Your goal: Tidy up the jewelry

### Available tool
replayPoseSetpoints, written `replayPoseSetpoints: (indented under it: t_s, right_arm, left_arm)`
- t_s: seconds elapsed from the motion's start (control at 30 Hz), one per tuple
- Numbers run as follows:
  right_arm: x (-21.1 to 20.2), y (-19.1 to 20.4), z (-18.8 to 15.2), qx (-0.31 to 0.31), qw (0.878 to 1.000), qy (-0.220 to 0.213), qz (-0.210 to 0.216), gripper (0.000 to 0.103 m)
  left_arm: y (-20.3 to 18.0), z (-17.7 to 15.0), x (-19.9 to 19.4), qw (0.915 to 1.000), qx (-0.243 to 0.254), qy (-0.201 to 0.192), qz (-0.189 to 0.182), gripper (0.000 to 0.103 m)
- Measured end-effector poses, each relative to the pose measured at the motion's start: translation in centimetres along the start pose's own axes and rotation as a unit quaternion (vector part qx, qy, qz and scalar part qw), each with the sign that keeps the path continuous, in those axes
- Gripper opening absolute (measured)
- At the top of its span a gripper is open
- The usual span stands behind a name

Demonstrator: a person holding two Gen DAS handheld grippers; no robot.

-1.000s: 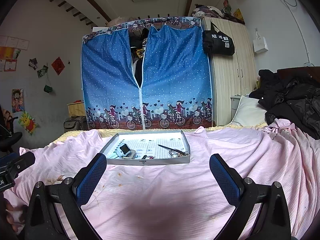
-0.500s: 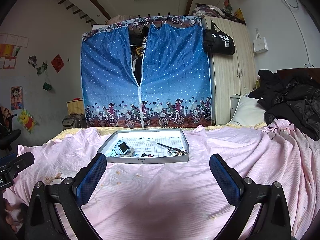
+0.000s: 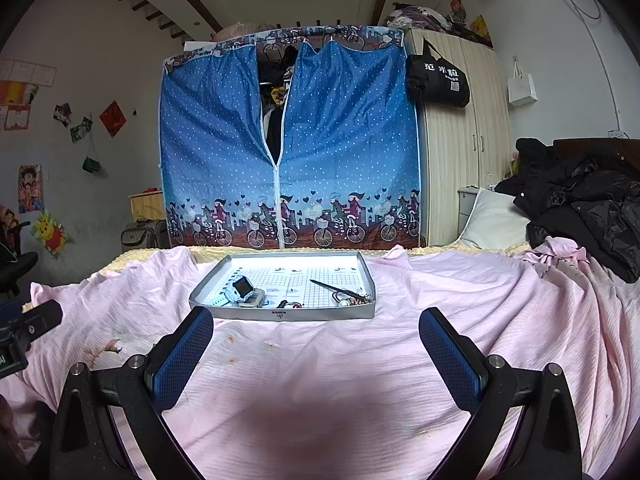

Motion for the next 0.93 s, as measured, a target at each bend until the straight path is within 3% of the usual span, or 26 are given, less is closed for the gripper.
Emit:
replayPoseSetpoints:
  t_s: [0.13,0.93]
  right_arm:
    - [0.05,0.09,-0.08,-0.002,1.0,0.0,0.001,0.103]
    - [0.04,0.48,-0.26,-0.003,1.0,0.002,0.005,0.103]
  left_arm:
    - [0.1,-0.07,0.12,0.9999,0.003,0.005,0.013,0.101]
    - [-0.08,-0.23,0.06,1.0,0.009,0.003,0.003,0.101]
Point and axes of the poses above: each gripper's, at about its wrist camera, not at the fingertips, and x roughly the way its jaws point, y to its left, z to its top, the point moved 7 cm from there along x, roughly the way its jaws point, and after that the axes turned 15 degrees about -z, right-handed, at the moved point
